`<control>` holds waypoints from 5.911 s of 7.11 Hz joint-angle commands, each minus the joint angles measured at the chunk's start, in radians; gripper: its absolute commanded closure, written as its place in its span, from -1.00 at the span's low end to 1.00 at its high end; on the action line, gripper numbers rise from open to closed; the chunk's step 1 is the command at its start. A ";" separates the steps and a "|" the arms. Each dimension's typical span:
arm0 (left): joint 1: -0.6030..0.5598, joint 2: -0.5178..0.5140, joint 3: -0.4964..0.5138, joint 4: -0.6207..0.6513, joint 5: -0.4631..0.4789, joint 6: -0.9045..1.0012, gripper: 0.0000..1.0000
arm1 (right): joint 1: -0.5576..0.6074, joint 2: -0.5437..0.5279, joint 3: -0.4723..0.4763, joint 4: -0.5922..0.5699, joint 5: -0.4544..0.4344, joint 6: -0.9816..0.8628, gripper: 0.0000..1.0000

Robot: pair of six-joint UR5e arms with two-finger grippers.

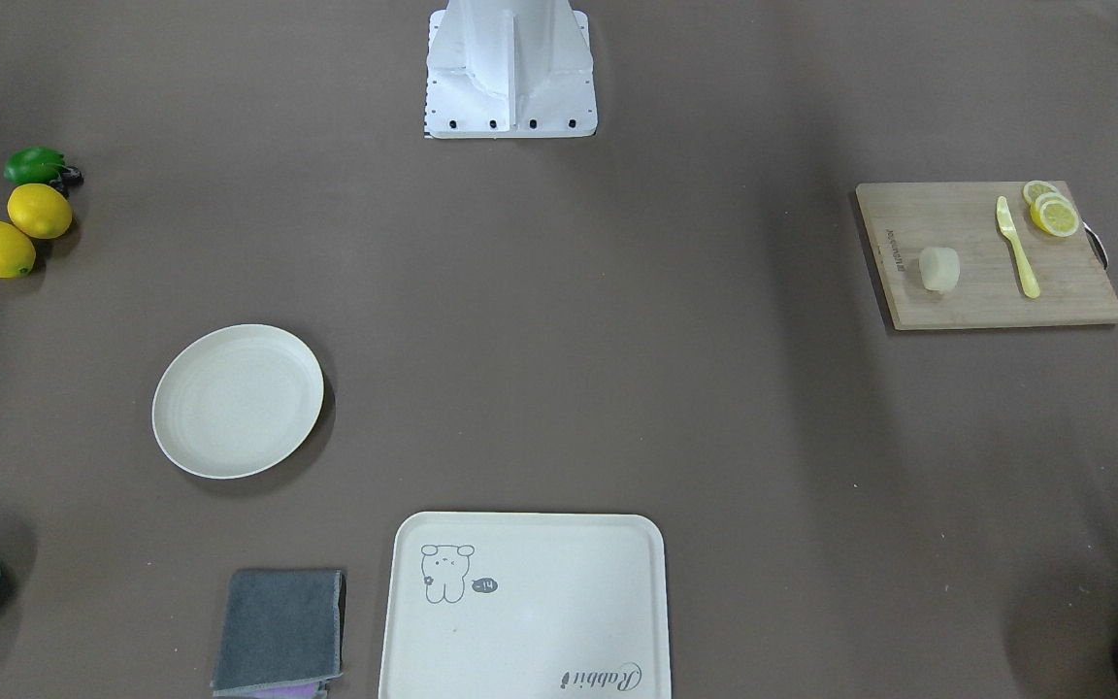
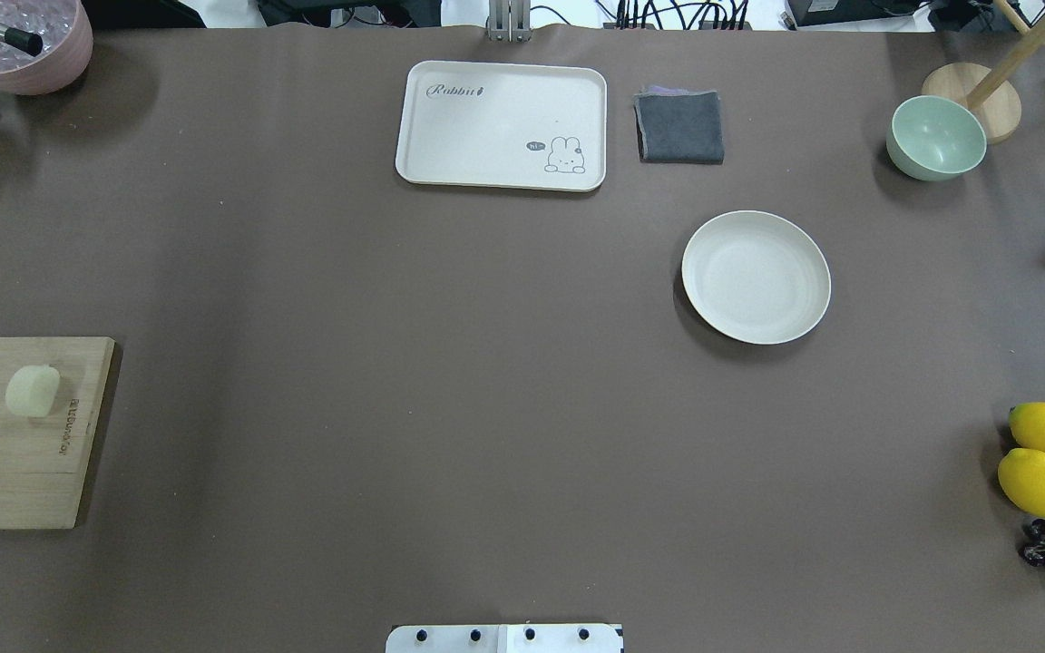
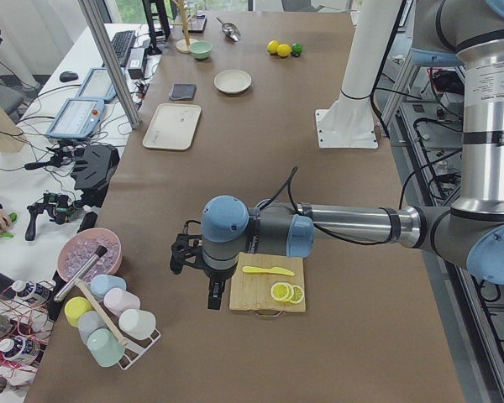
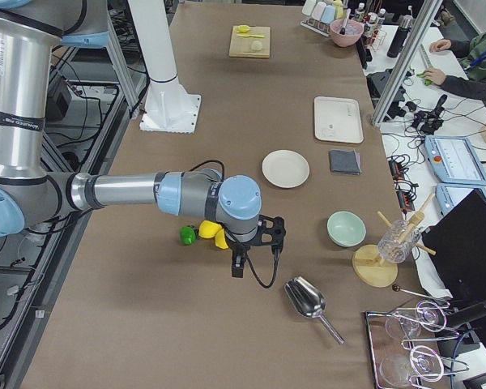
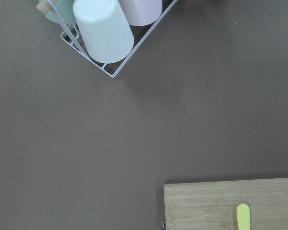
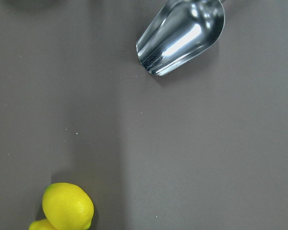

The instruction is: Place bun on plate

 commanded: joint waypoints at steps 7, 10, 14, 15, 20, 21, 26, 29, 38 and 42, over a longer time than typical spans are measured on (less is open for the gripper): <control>0.002 -0.008 -0.008 -0.006 -0.006 0.002 -0.96 | 0.000 0.013 0.015 0.000 0.000 0.002 -1.00; 0.003 0.007 -0.011 -0.187 -0.005 0.000 -0.96 | -0.014 0.059 0.017 0.005 0.006 0.020 -1.00; 0.031 0.007 0.020 -0.338 -0.071 -0.112 -0.96 | -0.244 0.186 -0.017 0.260 0.000 0.410 -1.00; 0.051 0.004 0.026 -0.393 -0.065 -0.170 -0.96 | -0.307 0.216 -0.066 0.390 -0.004 0.527 -1.00; 0.170 0.006 0.026 -0.558 -0.060 -0.414 -0.96 | -0.744 0.273 -0.161 0.815 -0.344 1.101 -1.00; 0.172 0.006 0.028 -0.558 -0.060 -0.414 -0.96 | -0.801 0.282 -0.172 0.822 -0.378 1.155 -1.00; 0.172 0.007 0.029 -0.560 -0.060 -0.411 -0.96 | -0.872 0.333 -0.275 0.830 -0.402 1.184 -0.58; 0.172 0.009 0.032 -0.560 -0.059 -0.405 -0.96 | -0.866 0.334 -0.264 0.833 -0.394 1.189 1.00; 0.311 -0.001 0.005 -0.707 -0.056 -0.726 -0.96 | -0.856 0.437 -0.019 0.833 -0.232 1.542 1.00; 0.572 0.030 -0.018 -0.774 0.253 -0.859 -0.96 | -1.187 0.468 0.015 0.824 -0.633 1.640 1.00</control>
